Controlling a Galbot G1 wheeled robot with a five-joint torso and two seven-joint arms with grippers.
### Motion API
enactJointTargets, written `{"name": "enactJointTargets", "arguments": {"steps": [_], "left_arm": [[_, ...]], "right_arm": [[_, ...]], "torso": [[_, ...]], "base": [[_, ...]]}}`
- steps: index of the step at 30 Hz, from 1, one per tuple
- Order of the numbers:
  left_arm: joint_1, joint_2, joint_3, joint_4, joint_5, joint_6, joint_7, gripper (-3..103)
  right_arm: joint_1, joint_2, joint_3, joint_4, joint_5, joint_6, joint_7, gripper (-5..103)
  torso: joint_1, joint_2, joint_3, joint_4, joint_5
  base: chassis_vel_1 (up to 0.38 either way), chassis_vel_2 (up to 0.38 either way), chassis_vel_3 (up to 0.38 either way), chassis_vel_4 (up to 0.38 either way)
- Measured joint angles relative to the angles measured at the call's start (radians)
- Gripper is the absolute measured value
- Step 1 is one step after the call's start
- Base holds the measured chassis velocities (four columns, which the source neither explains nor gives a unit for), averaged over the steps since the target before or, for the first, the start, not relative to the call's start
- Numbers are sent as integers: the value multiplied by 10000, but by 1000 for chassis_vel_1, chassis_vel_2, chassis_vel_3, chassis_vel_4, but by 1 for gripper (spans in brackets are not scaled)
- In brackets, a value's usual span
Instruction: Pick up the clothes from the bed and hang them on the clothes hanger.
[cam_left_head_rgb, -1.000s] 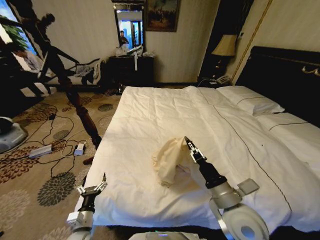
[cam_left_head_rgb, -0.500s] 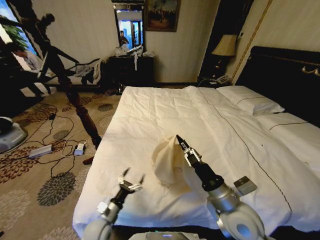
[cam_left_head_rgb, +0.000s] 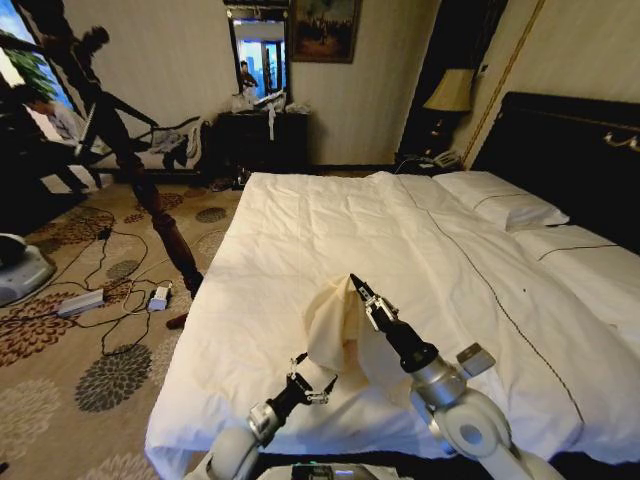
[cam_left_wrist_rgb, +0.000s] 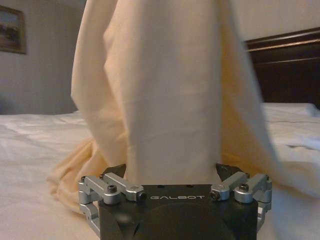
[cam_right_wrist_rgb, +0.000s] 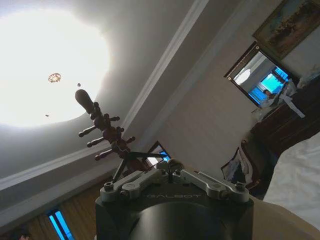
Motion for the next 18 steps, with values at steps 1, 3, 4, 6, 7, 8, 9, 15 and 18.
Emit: {"name": "enactJointTargets", "arguments": {"steps": [1,3,4,6,7,8,9,15,18], "left_arm": [[0,0,0,0,0,0,0,100],[-272,-253,64,234,130,34,-299,100],[-374,-375,97,353,177,50,-462,101],[-402,-425,97,406,202,50,-536,97],[-401,-446,85,415,217,50,-569,93],[-373,-486,-4,406,211,46,-659,88],[-373,-486,-4,406,211,46,-659,88],[-248,-581,-548,-2,28,33,-767,66],[-61,-437,-899,-458,-407,166,-672,49]], "right_arm": [[0,0,0,0,0,0,0,0],[-5,71,-18,38,-17,0,-12,0],[-32,128,-18,60,-49,-1,-13,0],[-58,172,-17,72,-97,-1,-13,0],[-71,202,-13,77,-136,-1,-13,0],[-89,272,-2,93,-199,-2,-3,0],[-89,272,-2,93,-199,-2,-3,0],[-182,407,56,125,-454,-4,130,0],[-271,483,113,128,-546,2,447,0]], "torso": [[0,0,0,0,0],[0,0,0,-2,0],[1,0,0,-1,-1],[0,0,0,-1,0],[0,0,0,-1,0],[0,1,0,-1,-1],[0,1,0,-1,-1],[0,0,0,0,-2],[0,0,-1,0,-1]], "base": [[0,0,0,0],[0,0,0,0],[0,0,0,0],[0,0,0,0],[0,0,0,0],[0,0,0,0],[0,0,0,0],[0,0,0,0],[0,0,0,0]]}}
